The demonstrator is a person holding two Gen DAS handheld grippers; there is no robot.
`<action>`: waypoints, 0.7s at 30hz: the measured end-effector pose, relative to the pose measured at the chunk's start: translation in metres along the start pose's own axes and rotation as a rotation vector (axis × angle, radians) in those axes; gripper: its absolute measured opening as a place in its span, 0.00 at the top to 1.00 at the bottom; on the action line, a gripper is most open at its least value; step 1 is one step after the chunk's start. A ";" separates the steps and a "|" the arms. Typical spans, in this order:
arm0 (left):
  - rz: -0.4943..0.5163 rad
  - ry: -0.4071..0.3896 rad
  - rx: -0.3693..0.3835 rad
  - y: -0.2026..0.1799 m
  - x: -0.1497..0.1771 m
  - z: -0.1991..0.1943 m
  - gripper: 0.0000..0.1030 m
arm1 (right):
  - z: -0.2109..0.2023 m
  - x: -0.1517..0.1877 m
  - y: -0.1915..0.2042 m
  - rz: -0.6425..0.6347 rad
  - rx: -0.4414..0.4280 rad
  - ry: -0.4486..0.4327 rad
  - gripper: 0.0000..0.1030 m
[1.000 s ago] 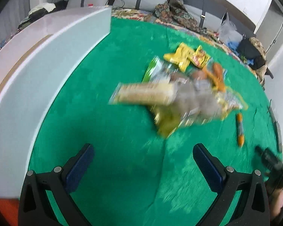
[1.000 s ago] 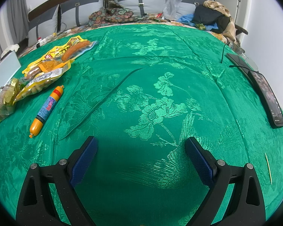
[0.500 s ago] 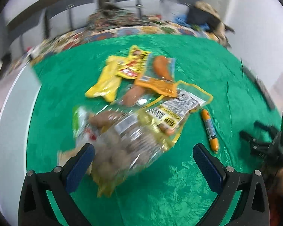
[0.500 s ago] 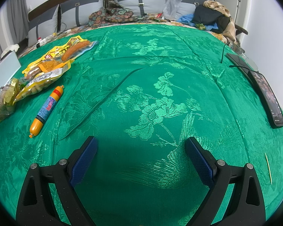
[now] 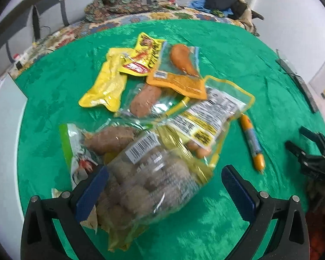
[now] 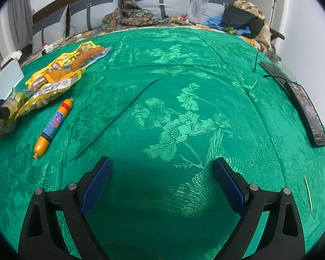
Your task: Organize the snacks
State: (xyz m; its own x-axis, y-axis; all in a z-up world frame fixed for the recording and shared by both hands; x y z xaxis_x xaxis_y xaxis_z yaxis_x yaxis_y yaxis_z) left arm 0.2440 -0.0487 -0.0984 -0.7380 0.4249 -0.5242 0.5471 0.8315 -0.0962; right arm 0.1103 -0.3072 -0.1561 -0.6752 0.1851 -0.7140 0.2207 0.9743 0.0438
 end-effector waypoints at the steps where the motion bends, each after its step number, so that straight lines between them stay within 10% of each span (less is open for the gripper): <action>1: -0.002 0.013 0.029 -0.002 0.003 -0.004 0.00 | 0.000 0.000 0.000 0.000 0.000 0.000 0.06; 21: 0.263 0.267 0.349 -0.097 0.088 -0.052 0.00 | 0.000 0.000 0.000 -0.001 0.001 0.000 0.06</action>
State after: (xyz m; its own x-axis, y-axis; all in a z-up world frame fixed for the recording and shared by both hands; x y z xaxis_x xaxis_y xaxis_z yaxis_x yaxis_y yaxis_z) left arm 0.1055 -0.0735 -0.0907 -0.6077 0.7183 -0.3387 0.7937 0.5345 -0.2905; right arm 0.1102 -0.3072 -0.1565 -0.6751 0.1844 -0.7143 0.2207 0.9744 0.0429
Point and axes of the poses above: each gripper's, at about its wrist camera, not at the fingertips, and z roughly the way its jaws point, y to its left, x to its underside, the point moved 5 cm from there along z, roughly the way its jaws point, and after that the axes turned 5 degrees about -y, right-handed, at the moved point
